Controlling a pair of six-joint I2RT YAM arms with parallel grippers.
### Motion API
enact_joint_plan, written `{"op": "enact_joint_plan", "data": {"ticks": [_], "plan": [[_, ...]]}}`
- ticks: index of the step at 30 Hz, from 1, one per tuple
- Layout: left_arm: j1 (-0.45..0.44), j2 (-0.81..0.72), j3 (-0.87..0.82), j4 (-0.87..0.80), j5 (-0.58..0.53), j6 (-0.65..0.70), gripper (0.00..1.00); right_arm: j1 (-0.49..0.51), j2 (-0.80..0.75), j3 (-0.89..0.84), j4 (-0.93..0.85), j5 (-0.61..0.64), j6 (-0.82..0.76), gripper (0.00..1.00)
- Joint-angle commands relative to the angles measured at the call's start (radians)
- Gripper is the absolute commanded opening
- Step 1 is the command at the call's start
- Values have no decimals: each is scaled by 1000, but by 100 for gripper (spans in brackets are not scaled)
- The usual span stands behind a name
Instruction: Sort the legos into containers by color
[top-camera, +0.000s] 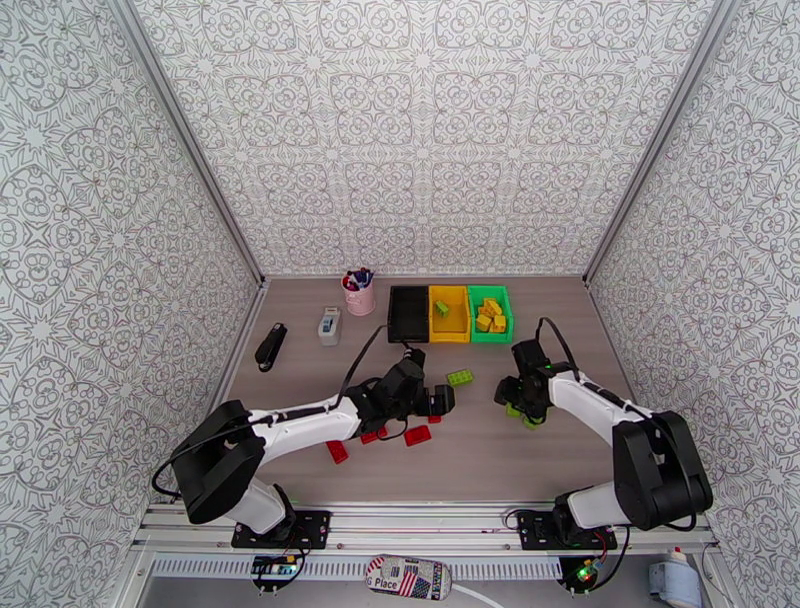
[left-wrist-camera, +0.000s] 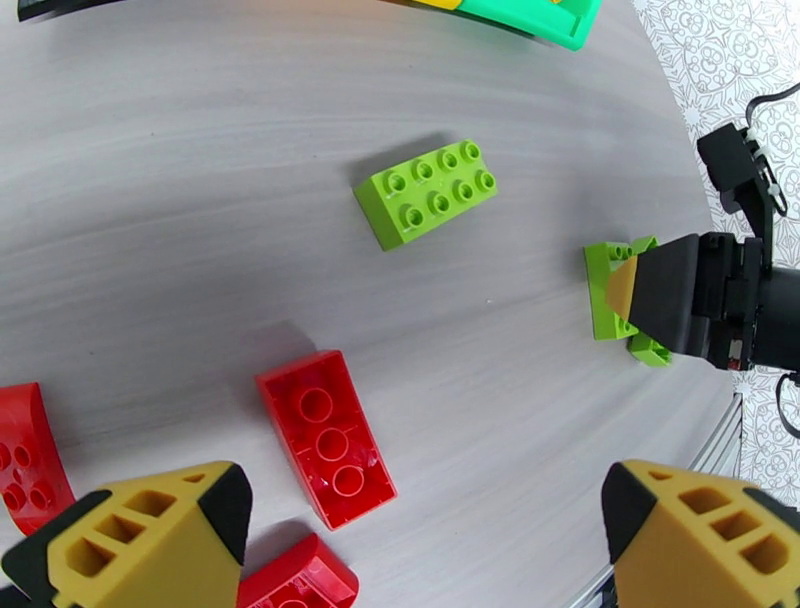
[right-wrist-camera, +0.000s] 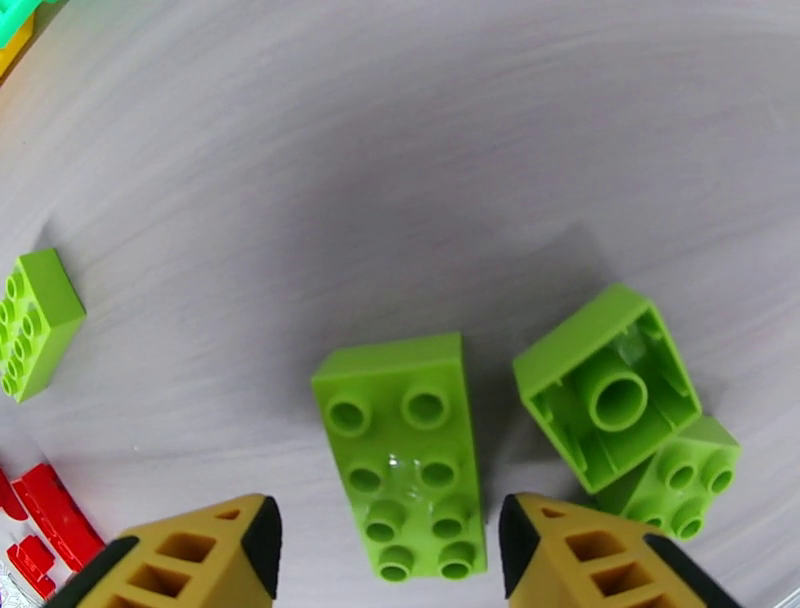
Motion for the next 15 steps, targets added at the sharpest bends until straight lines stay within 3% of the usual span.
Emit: {"op": "enact_joint_plan", "data": {"ticks": [1,15], "plan": [[-5,10,-8,26,-17,-10,98,-8,32,-23,24,-25,0,60],[25,0,-29,49,3,-24,98,14,11,-7,49,-88,20,38]]}}
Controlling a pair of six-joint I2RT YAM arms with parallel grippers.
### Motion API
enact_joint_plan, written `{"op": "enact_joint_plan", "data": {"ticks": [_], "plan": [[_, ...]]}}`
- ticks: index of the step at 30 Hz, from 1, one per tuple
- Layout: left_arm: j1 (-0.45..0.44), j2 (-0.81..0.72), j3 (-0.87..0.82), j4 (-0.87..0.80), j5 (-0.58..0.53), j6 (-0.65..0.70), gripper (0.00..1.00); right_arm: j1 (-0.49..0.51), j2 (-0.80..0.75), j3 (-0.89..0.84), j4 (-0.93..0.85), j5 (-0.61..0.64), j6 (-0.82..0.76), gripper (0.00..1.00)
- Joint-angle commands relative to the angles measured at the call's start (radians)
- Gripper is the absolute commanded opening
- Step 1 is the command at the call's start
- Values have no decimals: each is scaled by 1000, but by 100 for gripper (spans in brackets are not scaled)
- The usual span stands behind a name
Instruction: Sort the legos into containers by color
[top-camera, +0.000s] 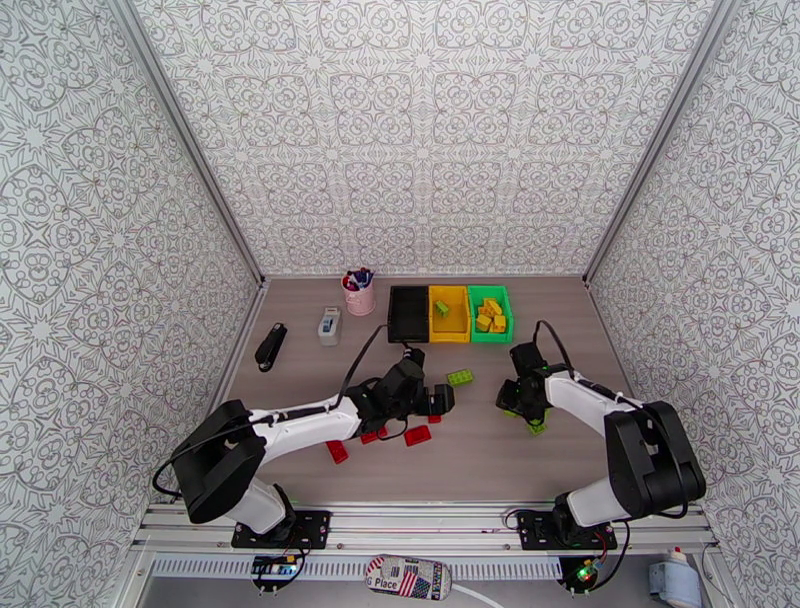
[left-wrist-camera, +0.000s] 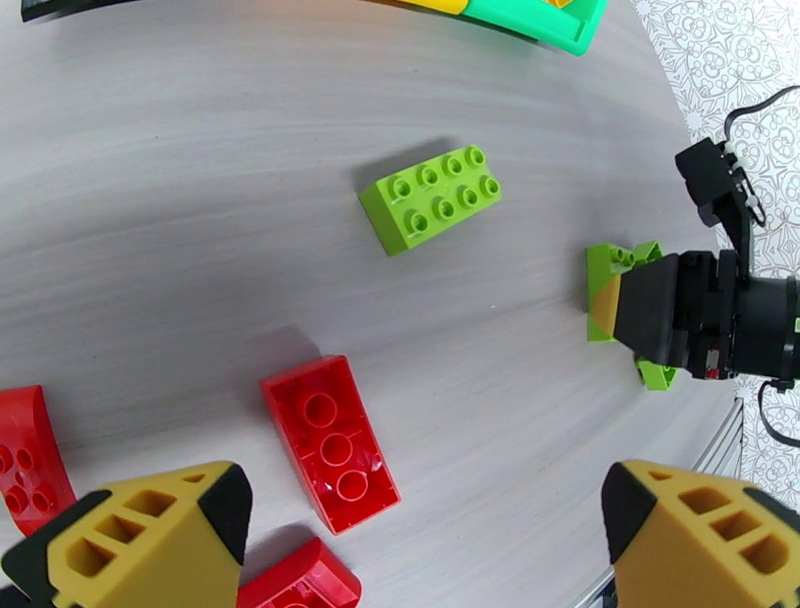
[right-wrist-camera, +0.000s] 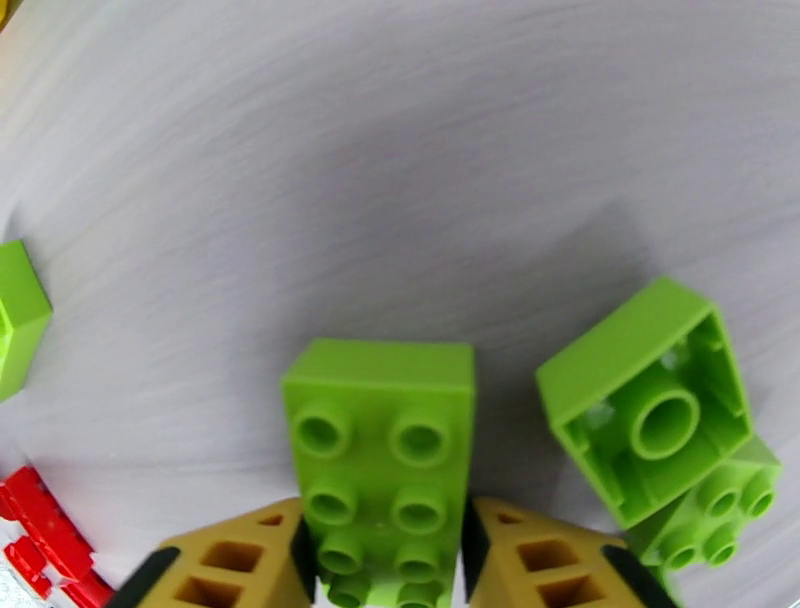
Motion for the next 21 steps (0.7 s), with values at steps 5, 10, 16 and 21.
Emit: {"op": "enact_joint_plan", "data": {"ticks": [5,10,16,21], "plan": [[88,-8,2,7,42,32,98,46,-2,79,78,-206,25,32],[205,13,119,-70,112,150,99,52,93,229,101,-307,45,31],[327,92,297,-103,217,200,98,43,287,574,30,-300,47,32],[349,117,387,-114,263,197,99,29,493,942,-87,-321,55,46]]}}
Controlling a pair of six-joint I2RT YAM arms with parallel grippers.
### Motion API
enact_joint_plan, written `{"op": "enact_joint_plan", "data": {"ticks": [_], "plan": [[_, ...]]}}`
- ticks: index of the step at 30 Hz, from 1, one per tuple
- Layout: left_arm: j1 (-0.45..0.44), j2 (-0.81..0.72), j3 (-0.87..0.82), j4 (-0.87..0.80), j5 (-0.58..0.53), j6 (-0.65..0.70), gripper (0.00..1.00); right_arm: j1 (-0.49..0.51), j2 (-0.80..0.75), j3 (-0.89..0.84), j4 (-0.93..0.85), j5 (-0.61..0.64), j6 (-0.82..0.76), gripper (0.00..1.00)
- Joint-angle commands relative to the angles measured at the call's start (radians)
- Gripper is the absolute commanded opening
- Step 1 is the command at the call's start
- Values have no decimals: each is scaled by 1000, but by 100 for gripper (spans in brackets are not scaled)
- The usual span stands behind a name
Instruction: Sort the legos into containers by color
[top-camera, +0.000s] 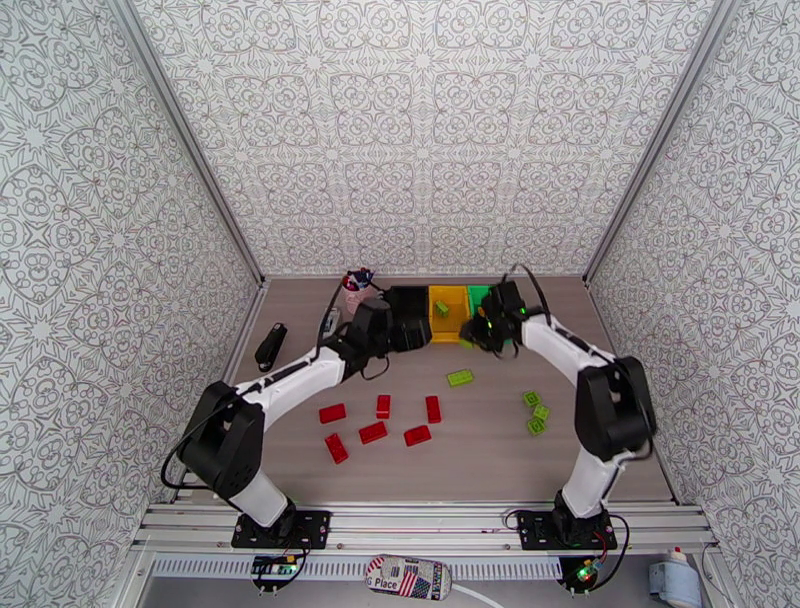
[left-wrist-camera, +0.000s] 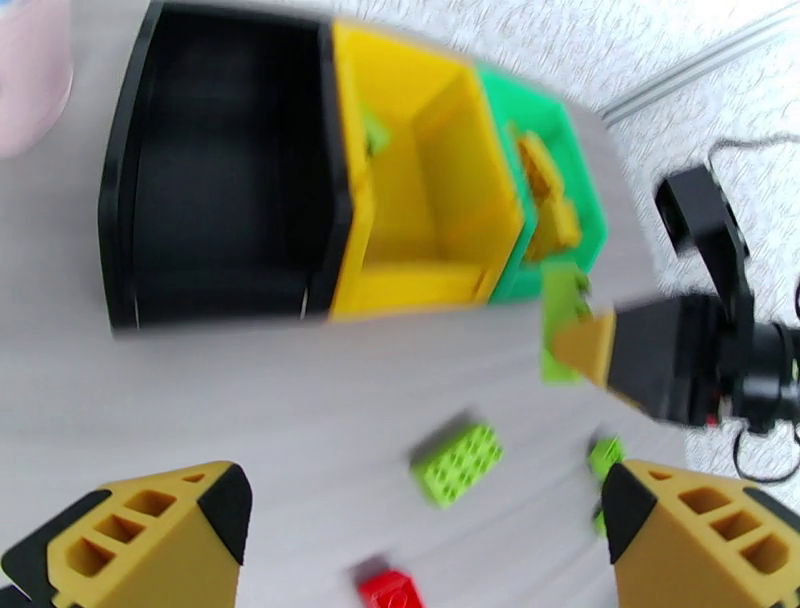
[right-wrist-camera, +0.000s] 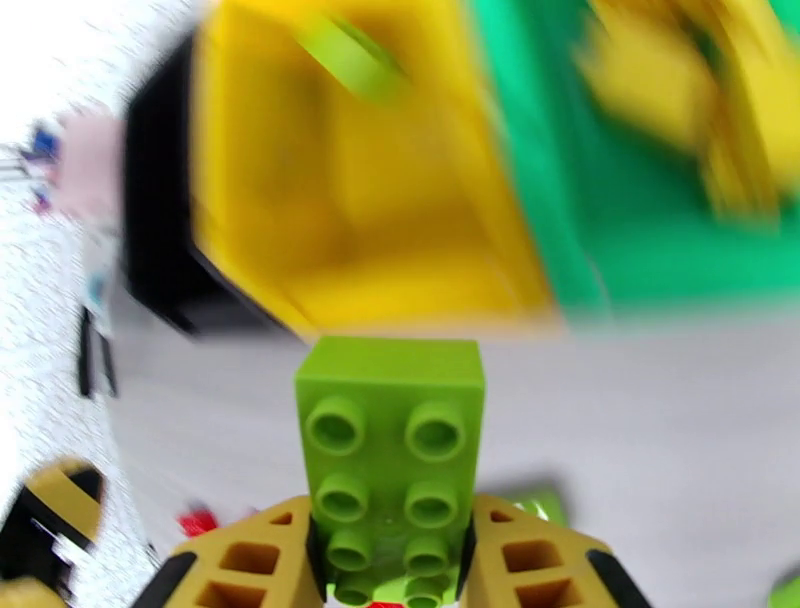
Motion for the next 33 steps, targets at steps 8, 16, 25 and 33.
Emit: {"op": "enact_joint_plan", "data": {"ticks": [8,16,25,33], "plan": [[-26,-52,-46,9,74,-6,98,-20,172,415,-250,25,-13,69],[-78,-132,-187,56,22,-36,98,-48,-82,75,-188,122,-64,78],[-167,-154,-287,114,-17,-83,98,-170,-336,-364,-108,190,-83,84],[-202,-154,-343,174,-26,-138,98,-222,-359,-502,-114,277,-124,87]]}}
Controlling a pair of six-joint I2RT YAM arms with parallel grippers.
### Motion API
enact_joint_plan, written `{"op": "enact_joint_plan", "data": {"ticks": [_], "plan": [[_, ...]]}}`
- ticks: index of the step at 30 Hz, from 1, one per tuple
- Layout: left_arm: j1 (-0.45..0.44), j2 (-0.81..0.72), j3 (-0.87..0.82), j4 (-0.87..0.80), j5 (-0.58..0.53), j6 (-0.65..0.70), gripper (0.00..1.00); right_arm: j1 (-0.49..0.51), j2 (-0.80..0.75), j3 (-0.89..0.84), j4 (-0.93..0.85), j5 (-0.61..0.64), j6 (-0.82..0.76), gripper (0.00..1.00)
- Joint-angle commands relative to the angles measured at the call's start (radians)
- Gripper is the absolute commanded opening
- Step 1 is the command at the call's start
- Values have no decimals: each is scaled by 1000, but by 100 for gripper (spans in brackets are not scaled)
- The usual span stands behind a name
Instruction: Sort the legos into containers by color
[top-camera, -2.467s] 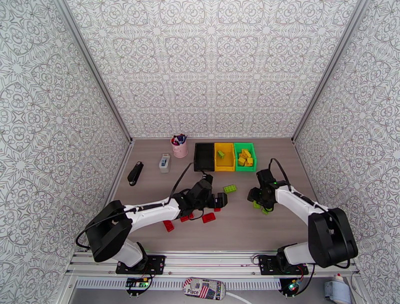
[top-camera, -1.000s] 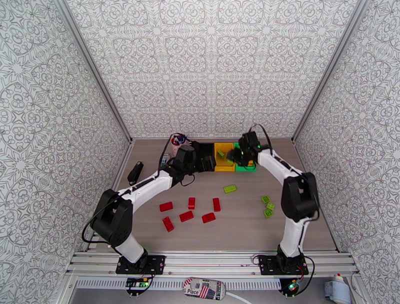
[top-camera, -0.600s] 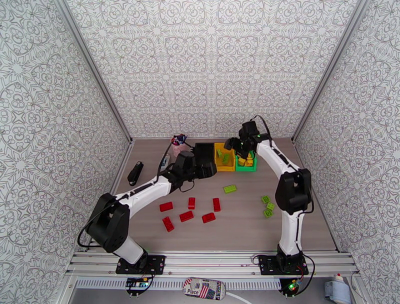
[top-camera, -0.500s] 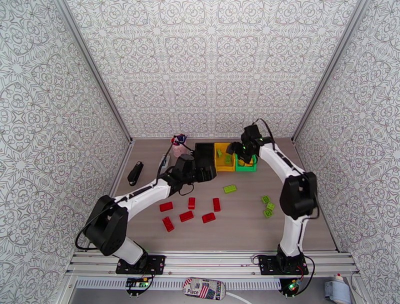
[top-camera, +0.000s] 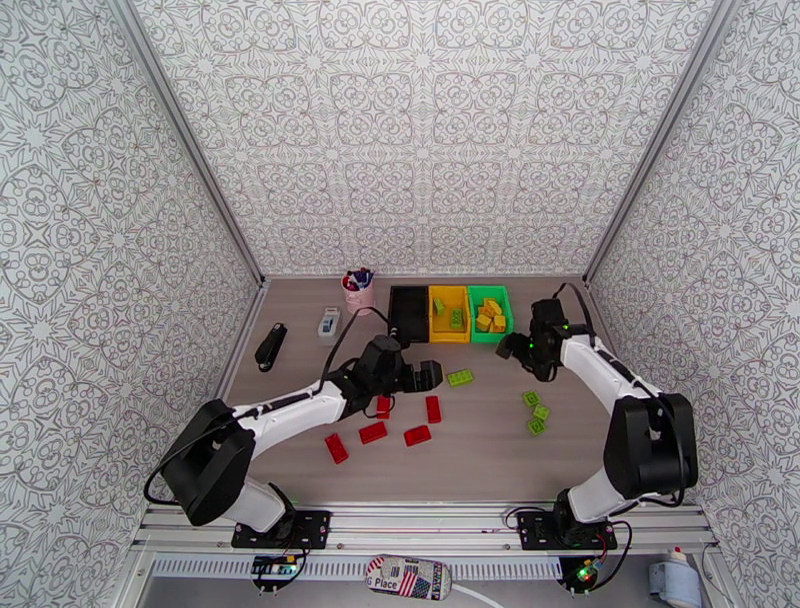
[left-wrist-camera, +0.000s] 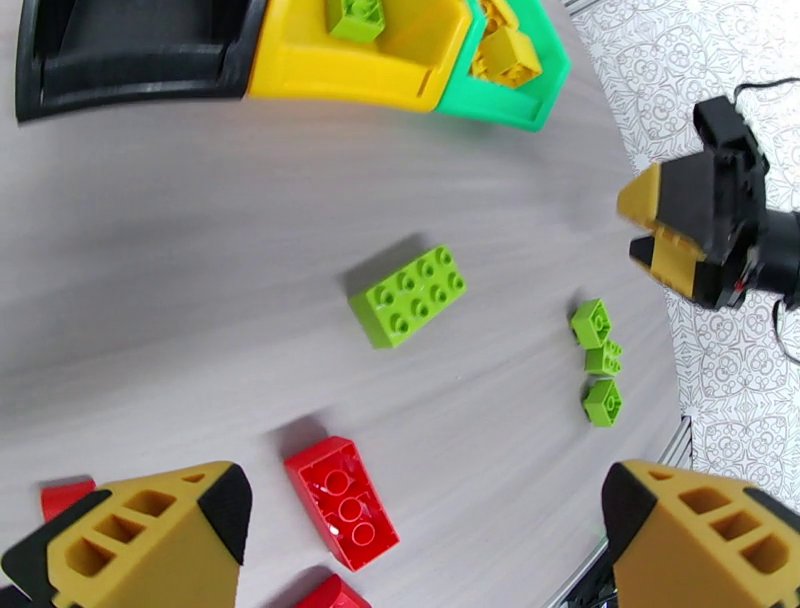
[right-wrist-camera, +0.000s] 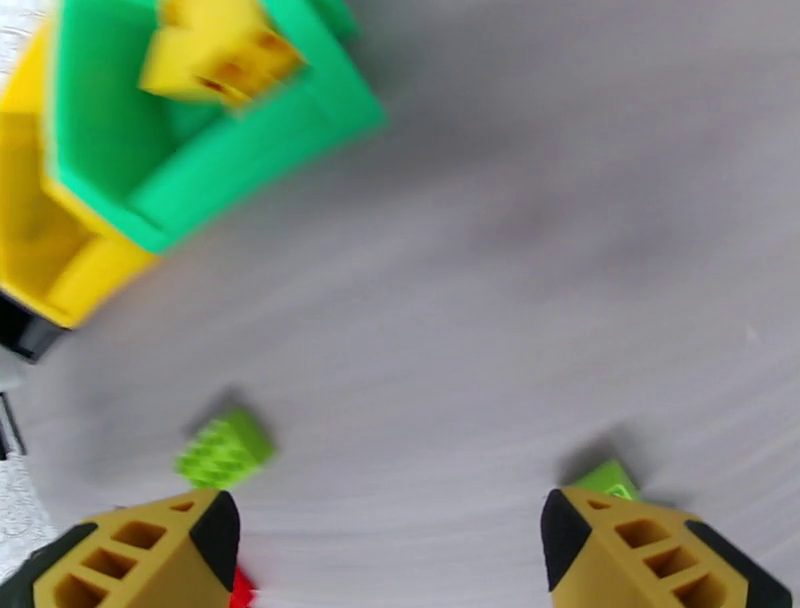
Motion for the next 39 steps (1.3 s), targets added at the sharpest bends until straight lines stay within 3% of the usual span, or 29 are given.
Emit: {"op": "enact_joint_plan", "data": {"ticks": [1,7,19,39], "plan": [[-17,-16,-17,58,-23,-32,99,-42,-9,-42,19,59,-26,88],[-25,-19,-19,60,-23,-33,98,-99,50,-74,55,36,-35,89],[-15,-11,-27,64,-20,-43,98,-92,122,-140,118,-58,-24,86],[-4,3,-43,89,-15,-71,98,96,48,-204,77,34,29,75]]}}
